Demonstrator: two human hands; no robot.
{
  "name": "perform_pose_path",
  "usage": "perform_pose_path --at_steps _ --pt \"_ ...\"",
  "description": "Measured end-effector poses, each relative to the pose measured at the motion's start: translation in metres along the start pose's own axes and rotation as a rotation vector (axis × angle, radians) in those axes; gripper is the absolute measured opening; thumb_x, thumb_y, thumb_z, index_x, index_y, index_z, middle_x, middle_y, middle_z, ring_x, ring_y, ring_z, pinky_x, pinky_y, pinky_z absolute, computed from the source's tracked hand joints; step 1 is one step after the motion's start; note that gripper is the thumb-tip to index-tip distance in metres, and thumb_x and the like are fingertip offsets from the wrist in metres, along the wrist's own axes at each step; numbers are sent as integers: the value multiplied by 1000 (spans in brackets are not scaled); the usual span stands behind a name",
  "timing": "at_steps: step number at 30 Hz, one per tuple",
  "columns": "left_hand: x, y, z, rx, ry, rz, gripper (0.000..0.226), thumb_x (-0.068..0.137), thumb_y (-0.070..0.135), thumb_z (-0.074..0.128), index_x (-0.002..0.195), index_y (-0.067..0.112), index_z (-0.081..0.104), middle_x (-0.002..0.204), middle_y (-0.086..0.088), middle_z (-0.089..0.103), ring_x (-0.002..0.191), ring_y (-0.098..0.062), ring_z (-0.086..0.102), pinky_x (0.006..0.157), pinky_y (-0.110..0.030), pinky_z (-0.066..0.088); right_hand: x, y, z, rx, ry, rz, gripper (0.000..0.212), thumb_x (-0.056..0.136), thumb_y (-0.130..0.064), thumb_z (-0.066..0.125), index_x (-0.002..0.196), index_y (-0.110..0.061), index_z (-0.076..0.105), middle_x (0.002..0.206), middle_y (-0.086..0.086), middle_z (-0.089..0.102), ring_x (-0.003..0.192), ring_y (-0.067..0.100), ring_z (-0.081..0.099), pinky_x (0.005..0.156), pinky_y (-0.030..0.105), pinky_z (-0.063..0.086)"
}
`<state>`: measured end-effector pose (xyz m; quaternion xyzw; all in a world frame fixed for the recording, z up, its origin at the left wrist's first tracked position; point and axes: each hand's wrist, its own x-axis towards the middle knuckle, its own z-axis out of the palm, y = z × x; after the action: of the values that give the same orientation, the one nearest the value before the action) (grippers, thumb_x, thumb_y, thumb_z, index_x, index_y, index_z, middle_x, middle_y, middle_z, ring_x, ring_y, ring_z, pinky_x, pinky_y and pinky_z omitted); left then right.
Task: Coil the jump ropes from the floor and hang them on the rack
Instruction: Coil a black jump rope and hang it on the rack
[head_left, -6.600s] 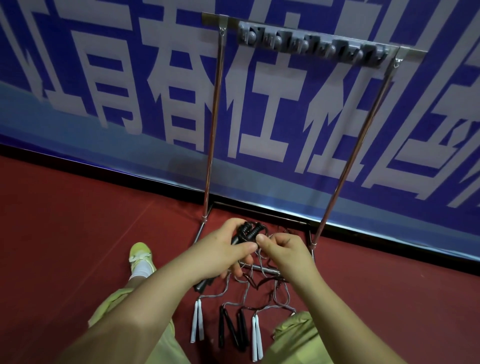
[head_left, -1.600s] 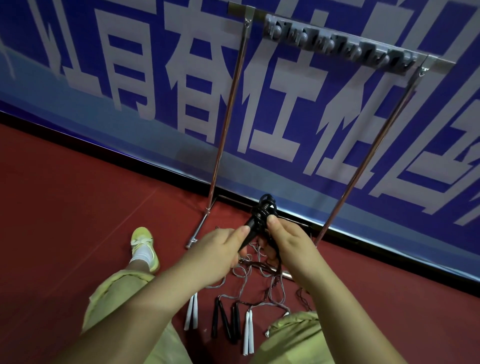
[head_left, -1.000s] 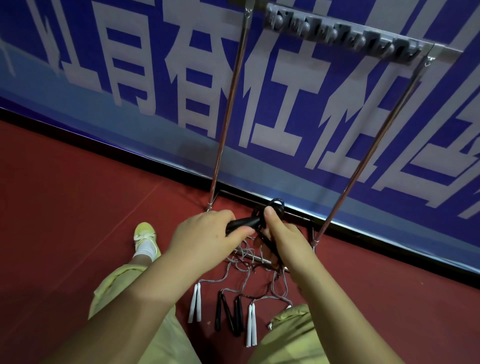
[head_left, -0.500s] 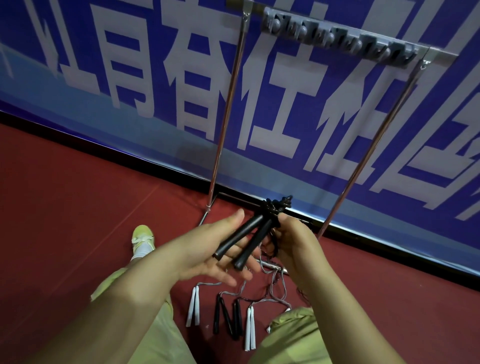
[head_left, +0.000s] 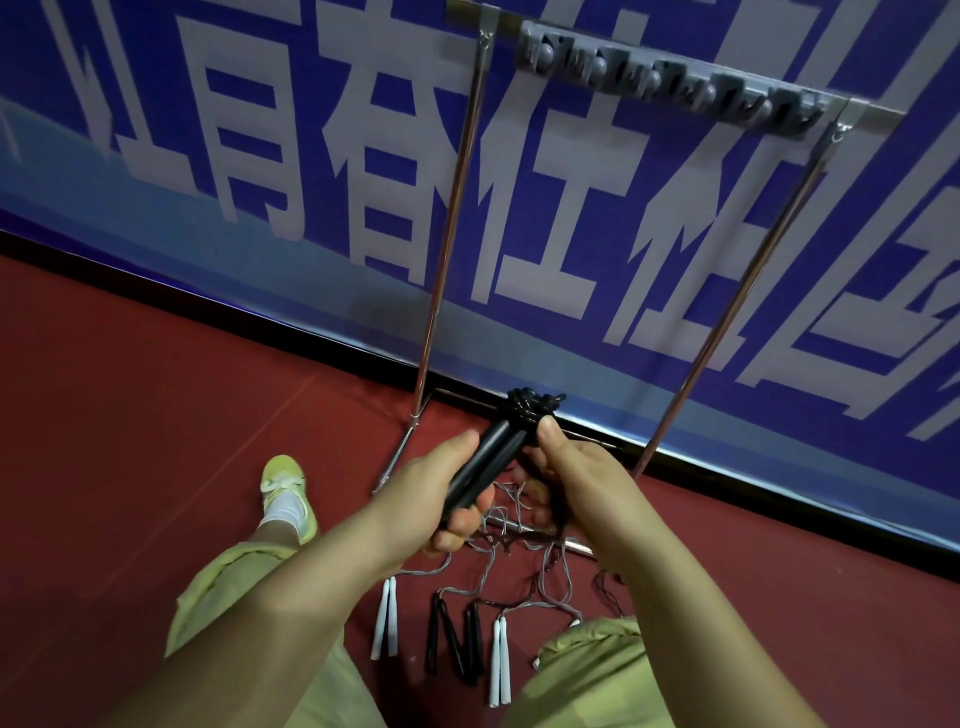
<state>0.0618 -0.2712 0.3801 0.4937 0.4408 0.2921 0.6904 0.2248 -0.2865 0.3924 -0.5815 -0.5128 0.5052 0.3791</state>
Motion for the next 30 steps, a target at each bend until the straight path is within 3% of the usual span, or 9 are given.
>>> perform_pose_path --at_steps 3,7,9,12,16,19,23,26,30 --pt "2 -1 -2 62 21 13 48 98 41 29 68 10 51 43 4 36 36 -9 27 41 -21 20 1 -1 3 -324 123 -35 65 84 -69 29 61 -11 46 50 0 40 45 14 32 51 26 27" --pt "5 1 -3 66 73 79 47 101 37 34 68 8 51 44 5 41 35 -6 31 38 -18 25 2 2 7 -380 209 -100 62 90 -61 31 55 -10 42 46 -3 38 41 9 30 47 26 26" --pt "10 -2 -10 238 144 132 48 97 46 39 67 12 55 47 6 43 41 -10 36 49 -24 31 2 5 8 -308 210 -94 66 92 -57 35 65 0 56 50 2 47 44 13 39 47 26 31" --pt "15 -5 -22 549 262 177 45 96 47 37 67 21 58 54 9 50 53 -13 47 61 -29 36 0 6 7 -117 152 -37 53 97 -50 39 73 -8 63 60 8 60 50 20 48 48 27 36" --pt "10 -3 -22 746 318 196 40 93 49 40 78 18 60 65 6 53 65 -15 53 62 -31 38 -1 1 6 88 110 35 51 92 -56 41 95 -11 66 68 5 66 49 15 50 48 26 36" --pt "6 1 -15 837 352 211 29 92 50 44 83 26 57 70 8 55 69 -8 54 59 -29 37 0 0 10 94 123 40 65 72 -70 50 91 -9 64 66 2 67 50 15 53 49 26 38" --pt "5 3 -13 804 300 199 11 91 42 53 89 31 52 79 9 52 70 -4 50 60 -26 37 1 -1 15 37 246 31 50 82 -59 57 80 -10 63 55 -4 64 49 14 53 50 27 38" --pt "5 -2 -14 801 289 205 13 90 40 57 86 33 47 81 9 50 70 -5 49 59 -25 36 2 -1 19 -59 279 -1 48 91 -52 52 74 -9 62 54 -3 60 44 9 48 48 24 37" --pt "7 -5 -22 601 223 193 16 84 40 66 81 29 55 64 12 55 58 -4 50 56 -25 35 1 4 20 17 241 -53 44 94 -46 49 81 -5 61 59 -1 57 49 11 46 49 23 36"
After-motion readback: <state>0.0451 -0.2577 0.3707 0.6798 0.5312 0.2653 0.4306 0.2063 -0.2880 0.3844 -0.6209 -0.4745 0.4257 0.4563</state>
